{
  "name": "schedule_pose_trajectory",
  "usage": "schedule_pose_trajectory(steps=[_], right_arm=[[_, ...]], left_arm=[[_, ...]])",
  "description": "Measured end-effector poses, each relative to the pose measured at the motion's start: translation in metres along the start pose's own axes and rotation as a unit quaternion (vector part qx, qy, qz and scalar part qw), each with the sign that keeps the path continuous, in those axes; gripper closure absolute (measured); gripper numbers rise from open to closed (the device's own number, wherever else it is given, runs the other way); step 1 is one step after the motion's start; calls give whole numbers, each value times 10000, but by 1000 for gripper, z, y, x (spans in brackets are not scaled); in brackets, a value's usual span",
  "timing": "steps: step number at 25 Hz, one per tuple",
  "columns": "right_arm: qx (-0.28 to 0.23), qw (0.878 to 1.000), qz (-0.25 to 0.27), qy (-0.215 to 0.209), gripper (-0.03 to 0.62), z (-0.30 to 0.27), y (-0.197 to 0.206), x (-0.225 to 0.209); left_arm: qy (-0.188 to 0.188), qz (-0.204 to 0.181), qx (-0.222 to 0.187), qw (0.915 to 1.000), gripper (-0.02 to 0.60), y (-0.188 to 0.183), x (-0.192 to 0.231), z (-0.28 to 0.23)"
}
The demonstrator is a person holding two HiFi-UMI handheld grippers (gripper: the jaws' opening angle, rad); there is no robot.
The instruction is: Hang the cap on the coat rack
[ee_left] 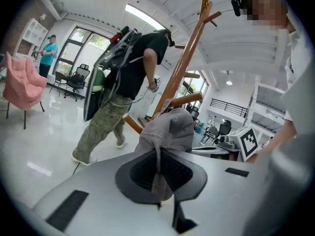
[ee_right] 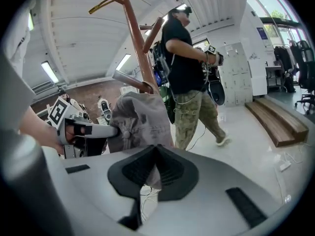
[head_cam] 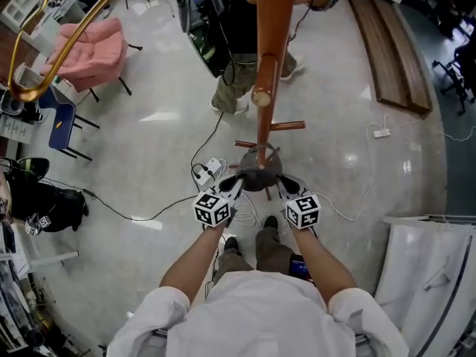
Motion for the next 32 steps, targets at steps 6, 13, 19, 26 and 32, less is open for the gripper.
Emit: schedule_pose_trajectory(steps=[6, 13, 19, 26, 32], right_arm=[[138, 9999, 68, 52, 566, -15, 2, -15], [232, 9996, 122, 68, 566, -30, 1, -22], [257, 9994, 190, 91, 566, -42, 1, -23], [182, 9995, 245, 23, 565, -39, 2, -21], [168, 9995, 244, 78, 534, -28, 7, -14]], left_arm=[[-125, 24, 96, 9999, 560, 4, 10, -15], [-273, 35, 168, 9995, 558, 4, 22, -22], [-289, -26, 196, 9994, 558, 3, 31, -23], [-257, -162, 306, 9991, 558, 8, 29, -22], [-232, -269, 438, 9984, 511, 14, 33, -14]])
Point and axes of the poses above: the fingertips, and each gripper's own axes: z backward along the fingers, x to its left, y out of its underside, the point moved 1 cm from there along z, backward along the fingers, and after that the axes turned 15 degrees about -x, right-handed, at the moved point
